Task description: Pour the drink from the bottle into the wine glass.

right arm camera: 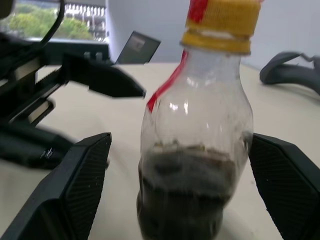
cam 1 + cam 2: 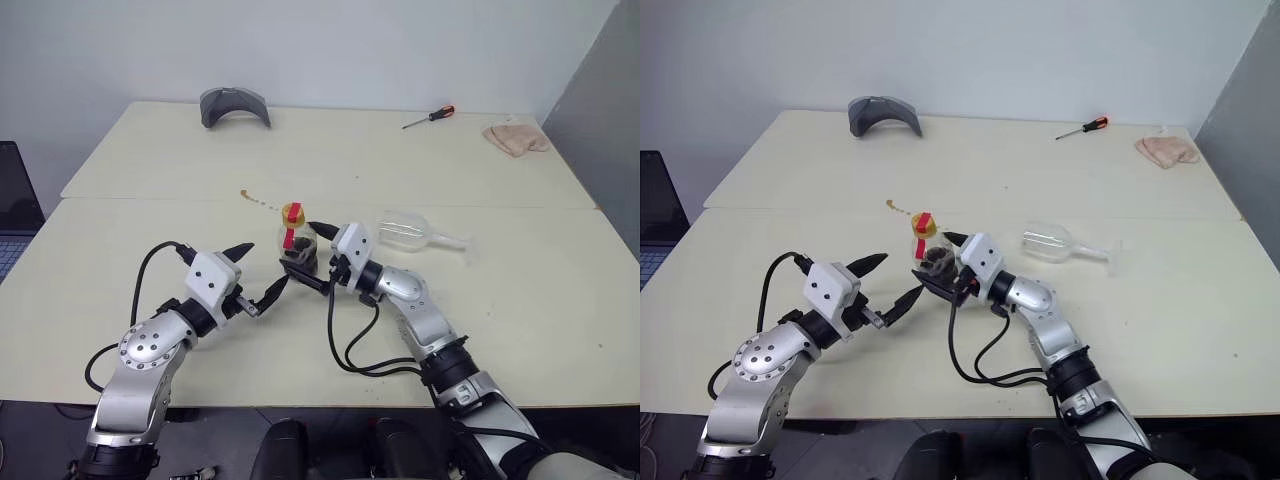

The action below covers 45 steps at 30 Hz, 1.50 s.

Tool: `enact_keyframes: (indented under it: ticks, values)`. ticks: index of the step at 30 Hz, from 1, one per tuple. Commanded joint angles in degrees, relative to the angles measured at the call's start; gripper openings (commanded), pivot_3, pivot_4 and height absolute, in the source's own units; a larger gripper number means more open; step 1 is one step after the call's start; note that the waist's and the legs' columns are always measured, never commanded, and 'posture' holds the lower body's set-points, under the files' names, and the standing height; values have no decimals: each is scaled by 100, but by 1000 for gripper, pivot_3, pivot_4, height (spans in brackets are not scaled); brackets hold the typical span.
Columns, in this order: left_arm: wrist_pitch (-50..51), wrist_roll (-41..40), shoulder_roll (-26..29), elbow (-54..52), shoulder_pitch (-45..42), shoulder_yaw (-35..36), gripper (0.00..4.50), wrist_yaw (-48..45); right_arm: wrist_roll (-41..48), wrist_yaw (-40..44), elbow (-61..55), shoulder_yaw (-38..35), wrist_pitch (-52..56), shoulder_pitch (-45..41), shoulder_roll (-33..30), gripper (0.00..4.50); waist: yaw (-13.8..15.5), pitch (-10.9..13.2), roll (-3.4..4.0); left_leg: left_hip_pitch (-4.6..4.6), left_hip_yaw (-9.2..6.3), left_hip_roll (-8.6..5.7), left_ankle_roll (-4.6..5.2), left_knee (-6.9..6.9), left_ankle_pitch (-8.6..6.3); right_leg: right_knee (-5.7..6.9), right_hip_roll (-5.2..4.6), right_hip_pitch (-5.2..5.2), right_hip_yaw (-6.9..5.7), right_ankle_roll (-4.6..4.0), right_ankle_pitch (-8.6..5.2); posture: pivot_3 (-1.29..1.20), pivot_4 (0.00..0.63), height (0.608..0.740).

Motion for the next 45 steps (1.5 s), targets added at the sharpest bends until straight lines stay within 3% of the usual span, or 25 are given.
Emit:
enact_keyframes:
  ticks: [1, 6, 11, 21, 37, 45]
  values:
    - [-142, -84, 73, 202, -294, -36, 4500, -240, 663, 627, -1625, -90, 1268, 340, -690, 4448, 12, 1, 1, 0, 1, 0, 0, 0, 0, 0, 0, 0, 1, 0, 0, 0, 150, 740]
    - [-384, 80, 161, 997, -872, -260, 4500, -649, 1366, 883, -3407, -153, 2619, 885, -1620, 4448, 12, 0, 1, 1, -1, 1, 1, 0, 0, 0, 5, 0, -1, 1, 0, 0, 150, 740]
    - [-718, 243, 115, 1750, -1367, -468, 4500, -857, 1575, 558, -3994, -273, 3132, 1137, -1751, 4448, -21, 0, 0, 2, -3, 4, 1, -1, 0, 0, 13, 0, -2, 1, -1, 0, 150, 740]
    - [-1074, 428, -294, 2515, -1910, -743, 4500, -811, 1681, 265, -4101, -505, 3335, 1196, -1874, 4448, -17, 0, -1, 0, -2, 0, 1, 4, 0, -1, 12, 0, 0, 2, -1, 0, 150, 740]
    - [-950, 494, -898, 2588, -1944, -743, 4500, -354, 2035, 299, -4120, -658, 3300, 1092, -1973, 4448, -15, 0, -2, -1, -3, -1, 1, 6, 0, -1, 13, 1, 0, 2, -1, 0, 150, 740]
    - [-847, 418, -982, 2504, -1986, -748, 2463, -364, 2125, 157, -4143, -807, 3265, 1050, -1884, 4500, -14, 0, -2, -1, -3, -1, 1, 7, 0, -1, 13, 1, 1, 2, -1, 0, 150, 740]
